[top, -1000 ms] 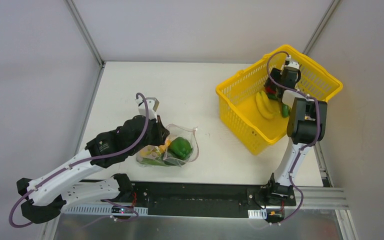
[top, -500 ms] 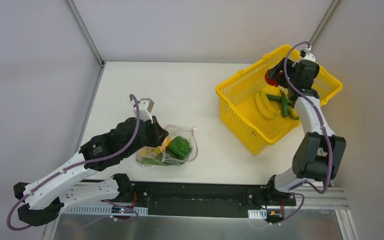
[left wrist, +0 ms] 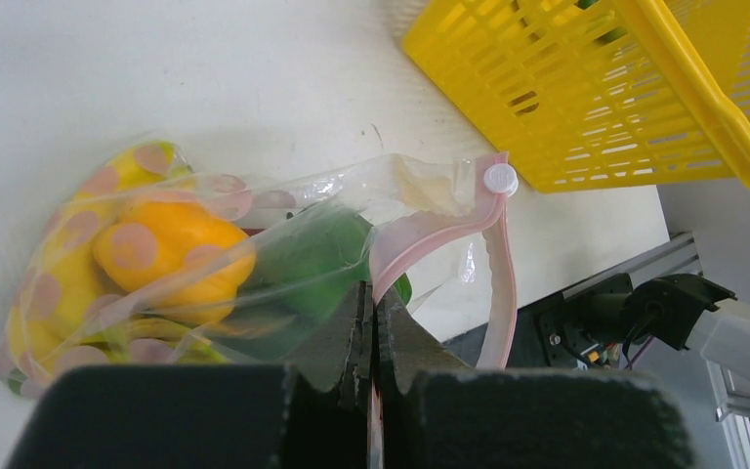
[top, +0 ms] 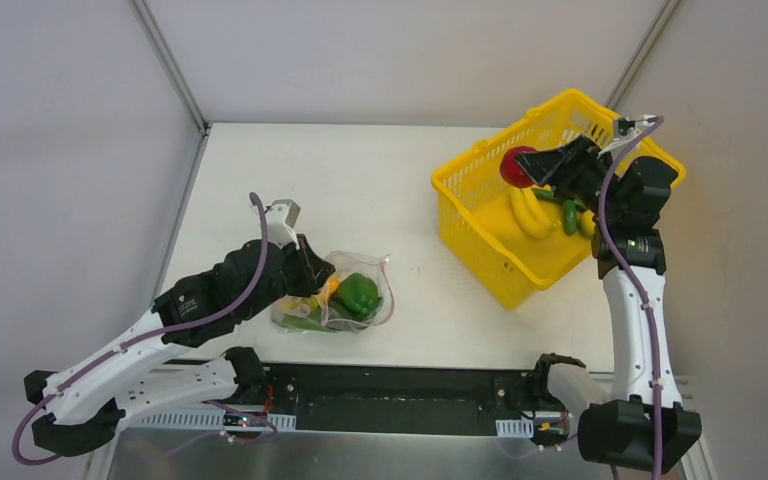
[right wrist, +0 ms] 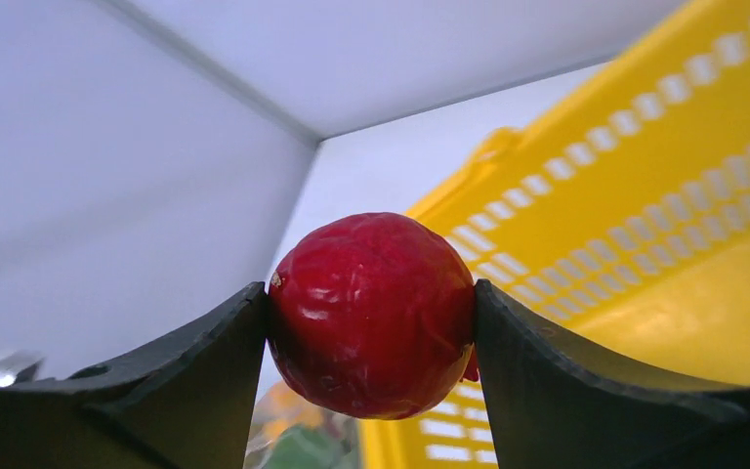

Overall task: Place the food in the zip-top bag and seal the zipper
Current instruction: Pick up the fake vegetable from the bin, then place the fake vegetable in the zipper food storage bag, then adjust the zipper food storage bag at the center of the board.

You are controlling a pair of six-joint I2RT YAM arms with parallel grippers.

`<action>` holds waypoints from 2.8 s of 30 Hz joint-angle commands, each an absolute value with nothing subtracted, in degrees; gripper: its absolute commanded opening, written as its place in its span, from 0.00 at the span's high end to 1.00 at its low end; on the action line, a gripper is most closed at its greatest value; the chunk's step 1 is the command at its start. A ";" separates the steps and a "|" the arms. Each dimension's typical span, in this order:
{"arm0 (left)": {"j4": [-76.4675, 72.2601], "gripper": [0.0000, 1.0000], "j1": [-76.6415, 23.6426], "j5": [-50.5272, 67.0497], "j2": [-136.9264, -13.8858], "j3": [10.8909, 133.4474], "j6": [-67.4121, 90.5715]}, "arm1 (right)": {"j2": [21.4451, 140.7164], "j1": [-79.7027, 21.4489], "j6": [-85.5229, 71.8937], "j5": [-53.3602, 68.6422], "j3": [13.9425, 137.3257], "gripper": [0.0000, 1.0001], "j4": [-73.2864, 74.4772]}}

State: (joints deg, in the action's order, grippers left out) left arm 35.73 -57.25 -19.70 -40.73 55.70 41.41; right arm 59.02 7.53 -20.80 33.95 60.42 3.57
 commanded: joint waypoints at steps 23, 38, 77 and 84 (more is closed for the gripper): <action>31.89 1.00 -56.67 -17.48 -39.89 56.57 44.02 | 67.01 -52.83 -11.87 31.84 65.48 0.62 11.36; 31.92 1.00 -56.69 -17.58 -39.52 57.41 44.22 | 71.50 -65.29 -3.44 3.88 66.05 0.58 8.77; 33.25 1.00 -56.62 -24.02 -32.09 54.61 45.29 | 60.62 -68.43 -9.82 -10.91 59.42 0.20 10.36; 32.79 1.00 -56.62 -23.06 -33.94 55.04 45.27 | 66.43 -68.42 -14.89 -8.43 59.00 0.39 11.91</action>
State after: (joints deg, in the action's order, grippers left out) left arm 35.29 -57.25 -22.70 -32.99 54.33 44.42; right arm 64.05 -68.25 -10.83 -7.16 58.54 10.28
